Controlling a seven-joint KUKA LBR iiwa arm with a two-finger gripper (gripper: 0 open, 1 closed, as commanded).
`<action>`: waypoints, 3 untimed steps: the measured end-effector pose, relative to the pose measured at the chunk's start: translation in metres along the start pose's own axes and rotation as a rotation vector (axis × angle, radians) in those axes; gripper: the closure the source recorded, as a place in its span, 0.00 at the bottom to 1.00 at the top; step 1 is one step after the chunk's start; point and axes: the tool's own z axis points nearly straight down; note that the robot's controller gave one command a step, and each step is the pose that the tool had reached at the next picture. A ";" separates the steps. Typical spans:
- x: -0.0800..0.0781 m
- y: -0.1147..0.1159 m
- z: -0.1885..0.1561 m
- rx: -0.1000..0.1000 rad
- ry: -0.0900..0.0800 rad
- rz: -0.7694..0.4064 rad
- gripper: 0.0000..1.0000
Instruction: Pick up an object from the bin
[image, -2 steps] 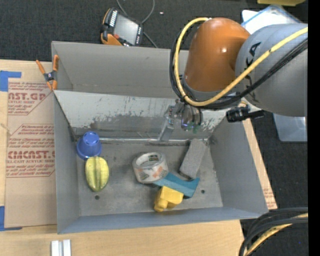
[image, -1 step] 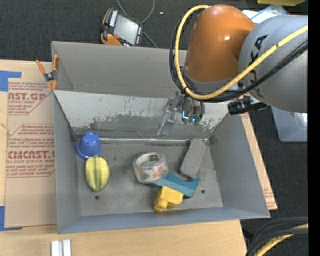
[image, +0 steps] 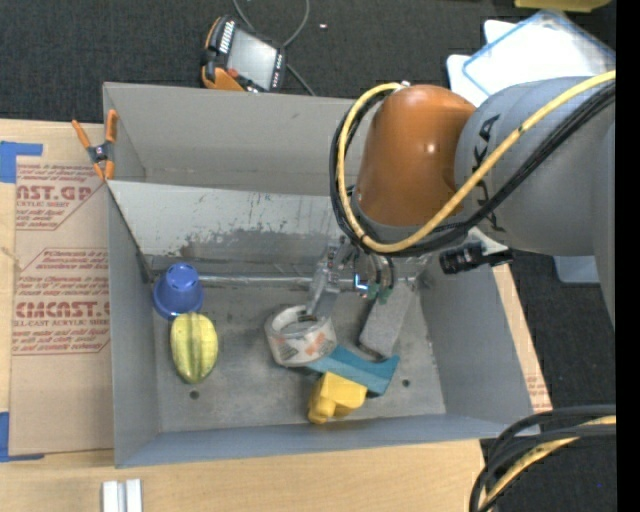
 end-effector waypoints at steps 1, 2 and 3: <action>-0.001 0.007 0.004 -0.003 -0.009 -0.007 1.00; 0.012 0.018 -0.001 -0.001 -0.007 -0.098 1.00; 0.016 -0.004 -0.031 0.000 -0.009 -0.384 0.00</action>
Offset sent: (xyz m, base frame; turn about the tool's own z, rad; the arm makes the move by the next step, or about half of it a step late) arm -0.0255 0.0425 0.0166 -0.3422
